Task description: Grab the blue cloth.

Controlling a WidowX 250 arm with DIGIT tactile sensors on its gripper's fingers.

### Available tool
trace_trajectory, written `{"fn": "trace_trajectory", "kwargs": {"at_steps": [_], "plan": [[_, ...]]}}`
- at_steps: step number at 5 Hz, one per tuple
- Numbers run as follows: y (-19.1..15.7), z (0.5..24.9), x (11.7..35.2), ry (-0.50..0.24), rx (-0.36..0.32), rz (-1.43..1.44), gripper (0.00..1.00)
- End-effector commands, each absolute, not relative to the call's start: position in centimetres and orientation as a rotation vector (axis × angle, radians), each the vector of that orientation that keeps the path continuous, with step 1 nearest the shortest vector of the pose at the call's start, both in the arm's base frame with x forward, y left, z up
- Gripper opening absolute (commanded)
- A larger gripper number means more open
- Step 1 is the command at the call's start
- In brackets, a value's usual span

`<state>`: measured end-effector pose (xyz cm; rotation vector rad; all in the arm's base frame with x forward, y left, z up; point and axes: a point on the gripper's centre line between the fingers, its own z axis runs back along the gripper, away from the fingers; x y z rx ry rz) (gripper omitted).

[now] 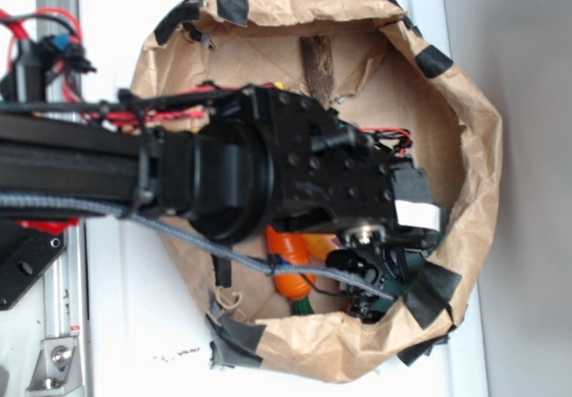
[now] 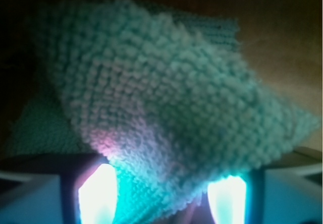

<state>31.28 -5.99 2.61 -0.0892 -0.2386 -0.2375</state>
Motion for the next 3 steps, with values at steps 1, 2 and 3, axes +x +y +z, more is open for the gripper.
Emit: {"fn": "trace_trajectory", "kwargs": {"at_steps": [1, 2, 3], "plan": [[-5.7, 5.2, 33.8, -0.326, -0.035, -0.256, 0.0], [-5.0, 6.0, 34.1, -0.356, -0.035, -0.236, 0.0], [-4.0, 7.1, 32.5, -0.396, -0.031, -0.196, 0.0]]}}
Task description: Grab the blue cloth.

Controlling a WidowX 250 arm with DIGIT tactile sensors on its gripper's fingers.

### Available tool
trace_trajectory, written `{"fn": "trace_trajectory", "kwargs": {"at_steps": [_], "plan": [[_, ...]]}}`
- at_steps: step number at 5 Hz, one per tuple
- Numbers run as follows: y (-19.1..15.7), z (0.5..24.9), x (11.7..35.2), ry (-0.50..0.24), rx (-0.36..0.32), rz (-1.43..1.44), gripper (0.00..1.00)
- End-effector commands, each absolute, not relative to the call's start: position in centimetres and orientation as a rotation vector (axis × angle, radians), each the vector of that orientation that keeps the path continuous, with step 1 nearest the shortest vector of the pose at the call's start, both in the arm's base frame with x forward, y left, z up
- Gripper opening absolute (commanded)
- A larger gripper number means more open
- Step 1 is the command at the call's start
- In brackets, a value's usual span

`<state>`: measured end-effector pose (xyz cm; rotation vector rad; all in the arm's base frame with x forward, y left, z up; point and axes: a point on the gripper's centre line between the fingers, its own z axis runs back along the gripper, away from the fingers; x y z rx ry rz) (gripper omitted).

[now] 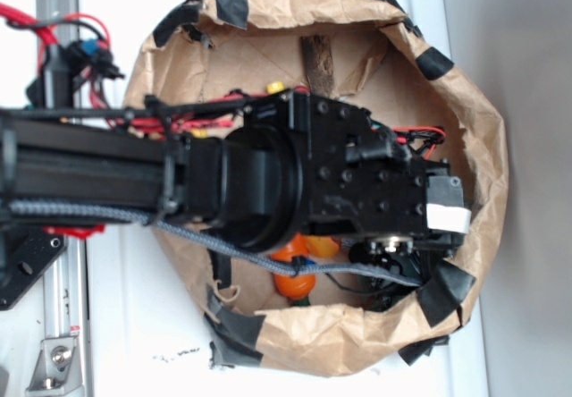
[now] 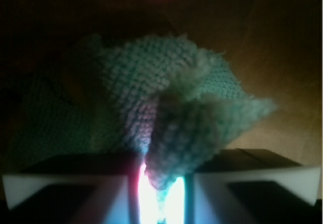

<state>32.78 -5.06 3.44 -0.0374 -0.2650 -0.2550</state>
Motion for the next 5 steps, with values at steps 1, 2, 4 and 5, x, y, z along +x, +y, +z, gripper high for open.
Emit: {"fn": "trace_trajectory", "kwargs": {"at_steps": [1, 2, 4, 5], "plan": [[-2.4, 9.0, 30.5, -0.432, -0.037, -0.135, 0.0], [1.4, 13.9, 27.7, -0.458, -0.074, -0.02, 0.0], [0.9, 18.0, 28.4, -0.227, -0.001, 0.066, 0.0], [-0.7, 17.2, 29.9, -0.222, 0.072, 0.052, 0.0]]}}
